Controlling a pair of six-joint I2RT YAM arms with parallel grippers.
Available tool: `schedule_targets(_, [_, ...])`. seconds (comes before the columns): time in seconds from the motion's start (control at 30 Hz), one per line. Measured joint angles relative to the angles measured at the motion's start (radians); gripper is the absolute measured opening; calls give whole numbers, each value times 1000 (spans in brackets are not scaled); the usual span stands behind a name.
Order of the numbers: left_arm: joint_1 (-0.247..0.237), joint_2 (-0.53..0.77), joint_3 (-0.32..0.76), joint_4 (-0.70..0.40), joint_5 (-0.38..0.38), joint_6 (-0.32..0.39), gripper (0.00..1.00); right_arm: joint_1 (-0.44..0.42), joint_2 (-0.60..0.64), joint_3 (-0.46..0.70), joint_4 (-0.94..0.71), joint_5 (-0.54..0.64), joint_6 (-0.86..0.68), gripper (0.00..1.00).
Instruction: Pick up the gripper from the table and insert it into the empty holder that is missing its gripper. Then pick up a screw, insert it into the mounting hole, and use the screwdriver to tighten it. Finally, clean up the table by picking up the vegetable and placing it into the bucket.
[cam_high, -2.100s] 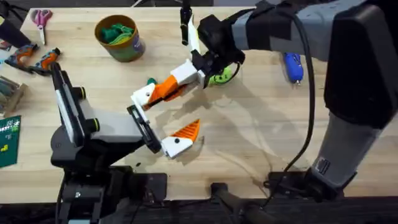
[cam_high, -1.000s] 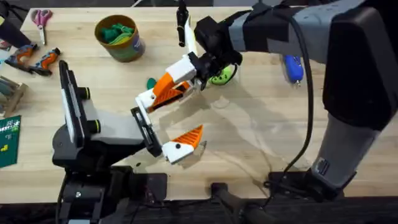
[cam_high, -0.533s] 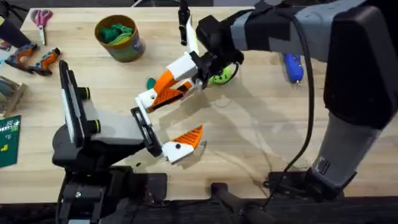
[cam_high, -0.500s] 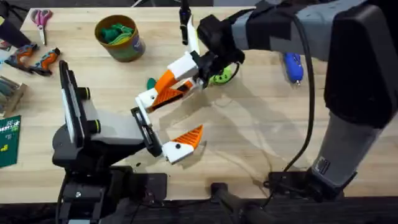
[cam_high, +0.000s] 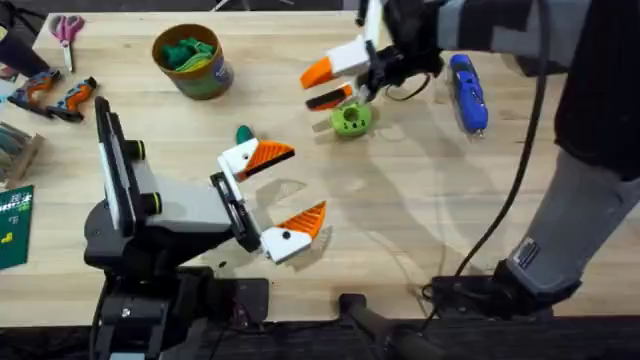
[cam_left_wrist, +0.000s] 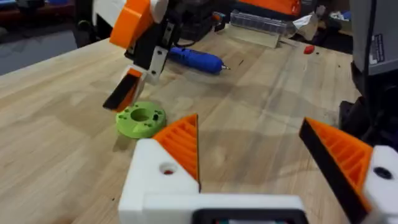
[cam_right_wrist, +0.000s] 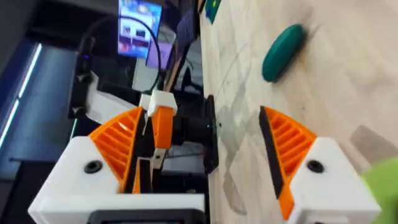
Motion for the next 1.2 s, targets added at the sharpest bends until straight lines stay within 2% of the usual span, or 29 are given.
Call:
schedule_targets(0.1, [0, 0, 0, 0, 0, 0, 985, -56, 0, 0, 5, -5, 0, 990])
schedule_targets(0.2, [0, 0, 0, 0, 0, 0, 986, -107, 0, 0, 3, 62, 1, 990])
schedule_targets(0.37, [0, 0, 0, 0, 0, 0, 986, -165, 0, 0, -17, 297, 10, 991])
schedule_targets(0.5, [0, 0, 0, 0, 0, 0, 984, -171, -38, 0, -86, 485, 10, 992])
schedule_targets(0.87, [0, 0, 0, -1, 8, 0, 985, -137, -490, 13, -362, 923, -1, 993])
schedule_targets(1.07, [0, 0, 0, -2, 11, 0, 985, -90, -627, -1, -441, 1038, 3, 993])
schedule_targets(1.2, [0, 0, 0, -2, 11, 0, 985, -54, -744, -110, -387, 1110, 50, 991])
